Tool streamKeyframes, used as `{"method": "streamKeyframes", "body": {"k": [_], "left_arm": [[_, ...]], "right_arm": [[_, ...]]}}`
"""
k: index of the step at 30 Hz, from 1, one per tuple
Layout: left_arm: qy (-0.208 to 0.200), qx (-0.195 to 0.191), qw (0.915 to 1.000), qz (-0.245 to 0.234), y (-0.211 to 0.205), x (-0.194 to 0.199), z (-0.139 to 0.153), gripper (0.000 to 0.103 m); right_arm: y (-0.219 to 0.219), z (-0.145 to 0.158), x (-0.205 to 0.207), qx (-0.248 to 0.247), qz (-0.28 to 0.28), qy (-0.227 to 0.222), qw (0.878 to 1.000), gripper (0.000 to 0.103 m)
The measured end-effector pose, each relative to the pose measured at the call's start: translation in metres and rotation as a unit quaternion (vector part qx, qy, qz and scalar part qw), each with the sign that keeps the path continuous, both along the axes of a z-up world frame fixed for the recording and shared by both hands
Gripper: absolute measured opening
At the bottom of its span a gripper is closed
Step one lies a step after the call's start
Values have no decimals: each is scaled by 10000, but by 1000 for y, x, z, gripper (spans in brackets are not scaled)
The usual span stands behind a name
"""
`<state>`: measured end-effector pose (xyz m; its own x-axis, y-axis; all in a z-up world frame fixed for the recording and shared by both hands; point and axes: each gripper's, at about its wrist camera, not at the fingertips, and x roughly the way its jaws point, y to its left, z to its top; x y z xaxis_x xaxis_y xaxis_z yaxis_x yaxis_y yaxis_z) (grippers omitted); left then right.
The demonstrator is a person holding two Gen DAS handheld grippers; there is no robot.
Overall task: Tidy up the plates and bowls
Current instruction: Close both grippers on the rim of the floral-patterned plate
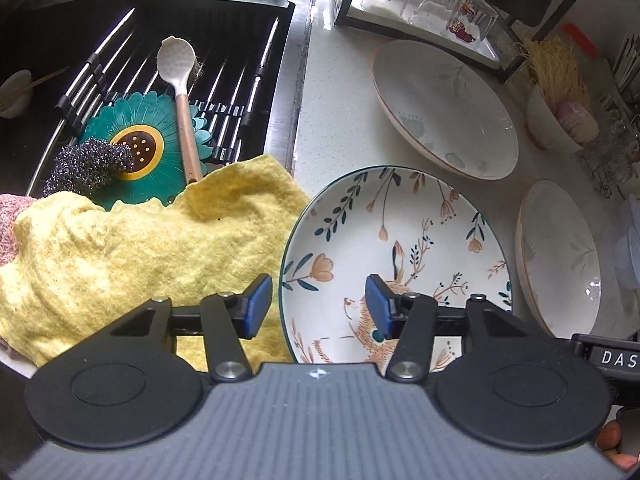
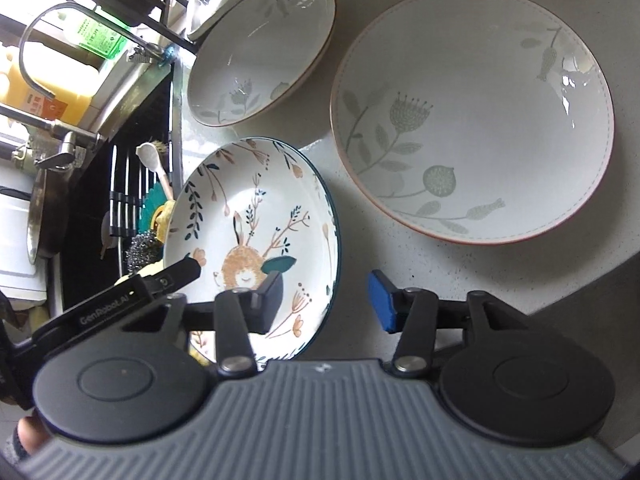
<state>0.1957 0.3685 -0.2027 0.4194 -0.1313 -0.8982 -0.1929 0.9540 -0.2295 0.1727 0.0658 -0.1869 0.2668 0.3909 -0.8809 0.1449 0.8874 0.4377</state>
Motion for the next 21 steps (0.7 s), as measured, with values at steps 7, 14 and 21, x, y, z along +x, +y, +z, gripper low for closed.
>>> {"method": "streamKeyframes", "body": {"k": [7,14,21], "left_arm": [[26,-134,9999,29,10,8,-10,28],[-26,-275,9996,111,21,9,-11,15],[-145,-143,9997,102,16,3,-8,14]], "right_arm": [[-2,-11,5,41,-258,-1,9997,36],[-3,-16,11,83,-429,-115,9990,35],[11,-13,20,-262,126,-290,9992,13]]}}
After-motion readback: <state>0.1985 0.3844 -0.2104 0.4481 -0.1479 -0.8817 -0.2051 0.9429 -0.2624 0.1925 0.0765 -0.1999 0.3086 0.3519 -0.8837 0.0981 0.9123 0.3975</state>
